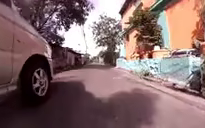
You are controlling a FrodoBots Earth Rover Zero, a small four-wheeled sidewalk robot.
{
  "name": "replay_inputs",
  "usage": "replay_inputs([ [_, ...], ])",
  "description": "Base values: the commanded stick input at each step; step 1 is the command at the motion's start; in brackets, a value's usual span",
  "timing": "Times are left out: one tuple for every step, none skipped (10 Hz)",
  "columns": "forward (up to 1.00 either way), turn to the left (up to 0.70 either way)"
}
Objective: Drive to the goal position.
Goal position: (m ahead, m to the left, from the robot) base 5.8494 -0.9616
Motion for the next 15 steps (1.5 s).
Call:
replay_inputs([
  [0.7, 0.0],
  [0.7, 0.0],
  [0.7, 0.17],
  [0.7, 0.32],
  [0.7, 0.23],
  [0.7, 0.04],
  [0.7, 0.0],
  [0.7, 0.0],
  [0.7, 0.0],
  [0.7, 0.0],
  [0.7, 0.0],
  [0.7, 0.0],
  [0.7, 0.0],
  [0.7, 0.0],
  [0.7, 0.0],
])
